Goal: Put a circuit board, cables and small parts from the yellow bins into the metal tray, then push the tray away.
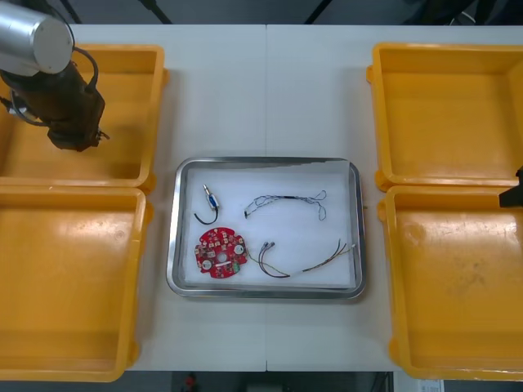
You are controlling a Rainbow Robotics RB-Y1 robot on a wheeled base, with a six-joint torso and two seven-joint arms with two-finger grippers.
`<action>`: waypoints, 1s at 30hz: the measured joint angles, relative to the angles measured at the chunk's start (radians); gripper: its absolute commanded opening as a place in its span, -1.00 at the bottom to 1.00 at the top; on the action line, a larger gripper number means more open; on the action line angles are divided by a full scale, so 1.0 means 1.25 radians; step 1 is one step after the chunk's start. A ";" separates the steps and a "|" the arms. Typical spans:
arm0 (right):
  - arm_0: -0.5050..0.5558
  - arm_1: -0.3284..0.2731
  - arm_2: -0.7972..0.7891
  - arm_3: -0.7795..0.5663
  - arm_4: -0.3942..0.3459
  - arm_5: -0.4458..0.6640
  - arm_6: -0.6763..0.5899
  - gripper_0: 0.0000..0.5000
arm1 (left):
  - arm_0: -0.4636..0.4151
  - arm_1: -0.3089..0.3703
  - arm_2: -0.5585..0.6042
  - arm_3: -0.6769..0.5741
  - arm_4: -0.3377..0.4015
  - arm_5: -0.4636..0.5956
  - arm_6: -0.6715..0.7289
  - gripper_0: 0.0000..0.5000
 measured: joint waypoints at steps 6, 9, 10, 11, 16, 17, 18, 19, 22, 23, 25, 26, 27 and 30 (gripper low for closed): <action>0.019 0.000 0.000 0.000 0.014 0.000 0.000 1.00 | -0.003 0.030 0.024 -0.097 -0.013 0.104 -0.025 -1.00; 0.026 0.000 0.000 0.000 0.015 0.000 0.000 1.00 | -0.003 0.046 0.038 -0.153 -0.020 0.160 -0.051 -1.00; 0.028 0.000 0.000 0.000 0.015 0.000 0.000 1.00 | -0.003 0.050 0.043 -0.173 -0.022 0.177 -0.068 -1.00; 0.029 0.000 0.000 -0.001 0.015 0.000 0.000 1.00 | -0.003 0.055 0.048 -0.194 -0.023 0.192 -0.089 -1.00; 0.030 0.000 0.000 -0.001 0.015 0.000 0.000 1.00 | -0.003 0.070 0.076 -0.286 -0.024 0.245 -0.200 -1.00; 0.030 0.000 0.000 -0.001 0.015 0.000 0.000 1.00 | -0.003 0.071 0.083 -0.300 -0.024 0.253 -0.207 -1.00; 0.030 0.000 0.000 -0.001 0.015 0.000 0.000 1.00 | -0.003 0.071 0.091 -0.316 -0.024 0.260 -0.207 -1.00; 0.030 0.000 0.000 -0.001 0.015 0.000 0.000 1.00 | -0.003 0.071 0.098 -0.332 -0.023 0.267 -0.206 -1.00; 0.030 0.000 0.000 -0.001 0.015 0.000 0.000 1.00 | -0.003 0.071 0.119 -0.386 -0.019 0.283 -0.203 -1.00; 0.030 0.000 0.000 -0.001 0.015 0.000 0.000 1.00 | -0.002 0.071 0.127 -0.405 -0.019 0.287 -0.203 -1.00; 0.031 0.000 0.000 -0.001 0.015 0.000 0.000 1.00 | 0.003 0.071 0.146 -0.450 -0.019 0.291 -0.203 -1.00; 0.031 0.000 0.000 -0.001 0.015 0.000 0.000 1.00 | 0.008 0.071 0.156 -0.473 -0.020 0.293 -0.203 -1.00; 0.031 0.000 0.000 -0.001 0.015 0.000 0.000 1.00 | 0.014 0.071 0.166 -0.497 -0.022 0.295 -0.203 -1.00; 0.031 0.000 -0.001 -0.002 0.015 0.000 0.000 1.00 | 0.041 0.063 0.184 -0.578 -0.064 0.297 -0.194 -1.00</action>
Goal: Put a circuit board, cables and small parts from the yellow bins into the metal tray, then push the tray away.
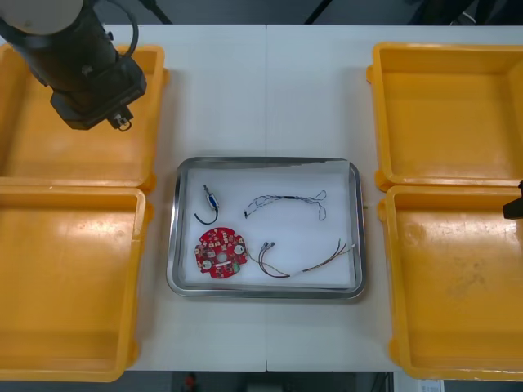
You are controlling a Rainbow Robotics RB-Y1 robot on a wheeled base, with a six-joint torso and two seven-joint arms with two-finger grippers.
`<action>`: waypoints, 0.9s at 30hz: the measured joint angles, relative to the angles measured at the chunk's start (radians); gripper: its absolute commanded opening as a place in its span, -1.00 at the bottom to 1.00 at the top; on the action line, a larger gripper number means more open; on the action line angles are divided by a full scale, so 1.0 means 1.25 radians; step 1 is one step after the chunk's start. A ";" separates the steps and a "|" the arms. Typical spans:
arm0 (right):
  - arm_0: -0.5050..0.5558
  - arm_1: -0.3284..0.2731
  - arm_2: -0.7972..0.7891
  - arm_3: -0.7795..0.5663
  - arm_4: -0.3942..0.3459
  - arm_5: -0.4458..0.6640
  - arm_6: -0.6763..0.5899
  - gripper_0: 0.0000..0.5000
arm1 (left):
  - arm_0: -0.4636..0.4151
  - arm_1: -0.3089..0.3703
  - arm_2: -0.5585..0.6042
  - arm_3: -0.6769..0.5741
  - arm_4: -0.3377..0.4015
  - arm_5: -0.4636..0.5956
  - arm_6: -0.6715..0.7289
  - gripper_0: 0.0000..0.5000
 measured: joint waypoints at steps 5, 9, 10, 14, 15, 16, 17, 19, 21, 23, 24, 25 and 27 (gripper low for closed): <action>0.001 0.000 0.000 0.000 0.000 0.000 0.000 1.00 | 0.065 -0.055 0.009 -0.098 -0.131 0.007 0.104 -1.00; 0.001 -0.001 0.000 -0.001 0.000 0.000 0.000 1.00 | 0.116 -0.118 0.009 -0.132 -0.217 0.011 0.205 -1.00; 0.001 -0.001 0.000 -0.001 0.000 0.000 0.000 1.00 | 0.126 -0.134 0.008 -0.137 -0.238 0.012 0.212 -1.00; 0.002 -0.001 0.000 -0.001 0.000 0.000 0.000 1.00 | 0.146 -0.199 -0.012 -0.141 -0.320 0.016 0.203 -1.00; 0.002 -0.001 0.000 -0.001 0.000 0.000 0.000 1.00 | 0.147 -0.213 -0.022 -0.140 -0.336 0.018 0.202 -1.00; 0.002 -0.001 0.000 -0.001 0.000 0.000 0.000 1.00 | 0.147 -0.226 -0.031 -0.139 -0.348 0.019 0.201 -1.00; 0.002 -0.001 0.000 -0.001 0.000 0.000 0.000 1.00 | 0.147 -0.240 -0.041 -0.137 -0.359 0.019 0.201 -1.00; 0.002 -0.001 0.000 -0.001 0.000 0.000 0.000 1.00 | 0.147 -0.268 -0.059 -0.131 -0.382 0.019 0.201 -1.00; 0.002 -0.001 0.000 -0.001 0.000 0.000 0.000 1.00 | 0.147 -0.296 -0.076 -0.120 -0.407 0.019 0.199 -1.00; 0.002 -0.001 0.000 -0.001 0.000 0.000 0.000 1.00 | 0.147 -0.321 -0.091 -0.105 -0.422 0.019 0.199 -1.00; 0.002 -0.001 0.000 -0.001 0.000 0.000 0.000 1.00 | 0.147 -0.332 -0.098 -0.097 -0.429 0.019 0.199 -1.00; 0.002 -0.001 0.000 -0.001 0.000 0.000 0.000 1.00 | 0.147 -0.342 -0.104 -0.089 -0.435 0.019 0.198 -1.00; 0.002 -0.001 0.000 -0.001 0.000 0.000 0.000 1.00 | 0.147 -0.359 -0.115 -0.074 -0.445 0.019 0.197 -1.00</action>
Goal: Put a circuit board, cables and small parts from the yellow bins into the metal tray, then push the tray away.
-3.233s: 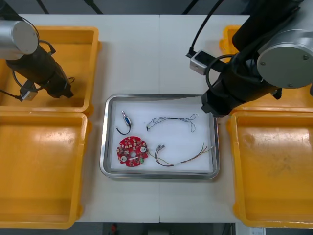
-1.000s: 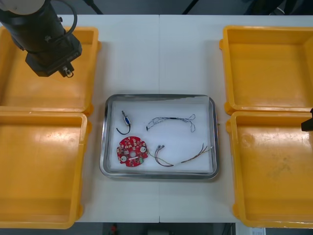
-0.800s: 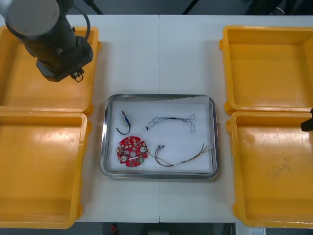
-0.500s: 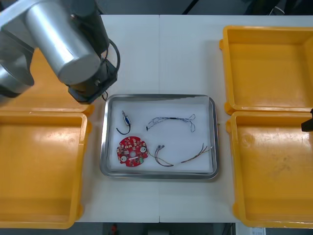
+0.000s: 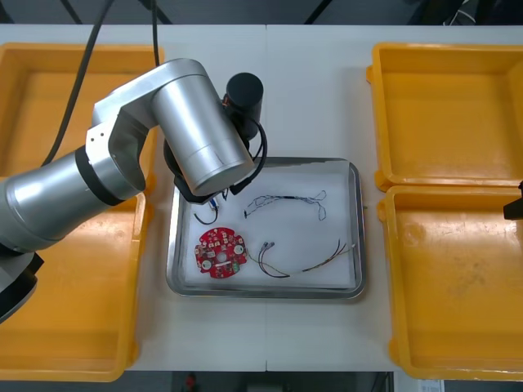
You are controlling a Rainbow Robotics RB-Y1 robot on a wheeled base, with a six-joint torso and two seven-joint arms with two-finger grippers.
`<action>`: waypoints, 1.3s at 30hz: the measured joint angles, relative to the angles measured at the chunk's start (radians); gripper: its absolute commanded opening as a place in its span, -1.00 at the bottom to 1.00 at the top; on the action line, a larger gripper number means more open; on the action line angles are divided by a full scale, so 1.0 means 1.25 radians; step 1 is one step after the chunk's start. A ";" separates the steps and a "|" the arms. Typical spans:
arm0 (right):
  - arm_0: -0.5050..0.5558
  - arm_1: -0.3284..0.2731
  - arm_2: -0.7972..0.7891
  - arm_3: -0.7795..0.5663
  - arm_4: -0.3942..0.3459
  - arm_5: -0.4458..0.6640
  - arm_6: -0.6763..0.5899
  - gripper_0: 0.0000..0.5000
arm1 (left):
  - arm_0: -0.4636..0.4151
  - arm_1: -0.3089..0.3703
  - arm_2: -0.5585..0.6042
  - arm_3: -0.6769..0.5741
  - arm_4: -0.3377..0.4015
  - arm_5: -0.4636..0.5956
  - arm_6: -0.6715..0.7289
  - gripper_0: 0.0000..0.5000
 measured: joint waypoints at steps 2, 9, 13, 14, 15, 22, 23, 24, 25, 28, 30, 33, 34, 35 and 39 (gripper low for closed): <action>0.000 0.000 0.000 0.000 0.000 0.000 0.000 1.00 | 0.000 -0.014 -0.010 0.015 -0.002 -0.002 -0.004 -1.00; 0.000 0.000 0.000 0.000 0.000 0.000 0.000 1.00 | 0.001 -0.034 -0.039 0.072 -0.003 -0.061 -0.016 -1.00; 0.000 0.000 0.000 0.000 0.000 0.000 0.000 1.00 | 0.001 -0.036 -0.063 0.098 -0.010 -0.108 -0.016 -1.00; 0.000 0.000 0.000 0.000 0.000 0.000 0.000 1.00 | 0.001 -0.036 -0.069 0.102 -0.012 -0.115 -0.016 -1.00; 0.000 0.000 0.000 0.000 0.000 0.000 0.000 1.00 | 0.001 -0.036 -0.073 0.103 -0.013 -0.117 -0.016 -1.00; 0.000 0.000 0.000 0.000 0.000 0.000 0.000 1.00 | 0.001 -0.036 -0.077 0.107 -0.011 -0.117 -0.016 -1.00; 0.000 0.000 0.000 0.000 0.000 0.000 0.000 1.00 | 0.001 -0.036 -0.077 0.108 -0.010 -0.117 -0.016 -1.00; 0.000 0.000 0.000 0.000 0.000 0.000 0.000 1.00 | 0.001 -0.036 -0.077 0.110 -0.007 -0.117 -0.016 -1.00; 0.000 0.000 0.000 0.000 0.000 0.000 0.000 1.00 | 0.001 -0.036 -0.077 0.113 -0.003 -0.117 -0.016 -1.00; 0.000 0.000 0.000 0.000 0.000 0.000 0.000 1.00 | 0.001 -0.036 -0.077 0.124 0.015 -0.121 -0.016 -1.00; 0.000 0.000 0.000 0.000 0.000 0.000 0.000 1.00 | 0.001 -0.036 -0.077 0.132 0.021 -0.125 -0.016 -1.00; 0.000 0.000 0.000 0.000 0.000 0.000 0.000 1.00 | 0.001 -0.036 -0.077 0.138 0.022 -0.127 -0.016 -0.96; 0.000 0.000 0.000 0.000 0.000 0.000 0.000 1.00 | 0.001 -0.036 -0.077 0.139 0.023 -0.128 -0.016 -0.93; 0.000 0.000 0.000 0.000 0.000 0.000 0.000 1.00 | 0.001 -0.036 -0.077 0.139 0.024 -0.130 -0.016 -0.87; 0.000 0.000 0.000 0.000 0.000 0.000 0.000 1.00 | 0.001 -0.036 -0.077 0.140 0.025 -0.135 -0.016 -0.22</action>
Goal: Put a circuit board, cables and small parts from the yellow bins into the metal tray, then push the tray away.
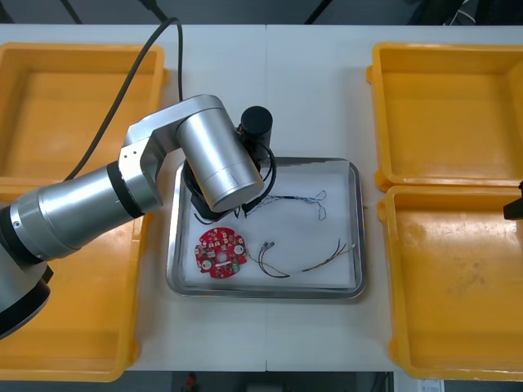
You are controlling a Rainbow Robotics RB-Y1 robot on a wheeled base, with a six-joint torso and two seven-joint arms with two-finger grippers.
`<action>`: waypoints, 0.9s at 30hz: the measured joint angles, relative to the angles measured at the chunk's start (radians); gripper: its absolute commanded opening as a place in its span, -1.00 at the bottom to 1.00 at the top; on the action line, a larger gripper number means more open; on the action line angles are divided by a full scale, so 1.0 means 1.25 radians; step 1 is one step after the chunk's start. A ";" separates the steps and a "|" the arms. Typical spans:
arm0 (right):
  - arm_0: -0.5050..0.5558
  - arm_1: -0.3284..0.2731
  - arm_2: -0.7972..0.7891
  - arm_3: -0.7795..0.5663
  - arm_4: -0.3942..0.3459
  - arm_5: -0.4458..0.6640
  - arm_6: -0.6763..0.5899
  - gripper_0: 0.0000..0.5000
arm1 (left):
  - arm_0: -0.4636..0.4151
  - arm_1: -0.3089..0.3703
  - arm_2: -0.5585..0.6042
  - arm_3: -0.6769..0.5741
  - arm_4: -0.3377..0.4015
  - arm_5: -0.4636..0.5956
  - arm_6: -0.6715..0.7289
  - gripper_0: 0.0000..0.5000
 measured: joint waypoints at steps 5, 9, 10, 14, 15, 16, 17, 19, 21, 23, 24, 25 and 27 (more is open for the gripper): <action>0.000 0.000 0.000 0.000 0.000 0.000 0.000 1.00 | 0.000 0.000 0.000 0.000 0.000 0.000 0.000 0.34; 0.000 0.000 0.000 0.000 0.000 0.000 0.000 1.00 | 0.000 0.000 0.000 0.000 0.000 0.000 0.000 0.53; 0.000 0.000 0.000 0.000 0.000 0.000 0.000 1.00 | 0.000 0.000 0.000 0.000 0.000 0.000 0.000 0.54; 0.000 0.000 0.000 0.000 0.000 0.000 0.000 1.00 | 0.000 0.001 0.000 -0.005 0.006 0.000 0.000 0.65; 0.000 0.000 0.000 0.000 0.000 0.000 0.000 1.00 | 0.000 0.004 0.000 -0.011 0.013 0.001 0.000 0.71; 0.000 0.000 0.000 0.000 0.000 0.000 0.000 1.00 | 0.000 0.007 0.000 -0.020 0.021 0.002 0.000 0.73; 0.000 0.000 0.000 0.000 0.000 0.000 0.000 1.00 | -0.001 0.012 0.000 -0.032 0.028 0.004 0.000 0.77; 0.000 0.000 0.000 0.000 0.000 0.000 0.000 1.00 | -0.003 0.024 0.000 -0.061 0.037 0.014 0.000 0.87; 0.000 0.000 0.000 0.000 0.000 0.000 0.000 1.00 | -0.009 0.039 0.000 -0.098 0.042 0.037 0.000 0.88; 0.001 0.000 0.000 0.000 0.000 0.000 0.000 1.00 | -0.019 0.057 0.000 -0.135 0.048 0.058 0.000 0.88; 0.004 0.000 0.001 0.000 0.000 0.000 0.000 1.00 | -0.026 0.068 0.000 -0.153 0.053 0.068 0.000 0.89; 0.008 0.000 0.001 0.000 0.000 0.000 0.000 1.00 | -0.033 0.079 0.000 -0.174 0.058 0.077 0.000 0.89; 0.015 0.000 0.003 0.000 -0.001 0.000 0.000 1.00 | -0.048 0.105 0.000 -0.214 0.074 0.098 0.000 0.89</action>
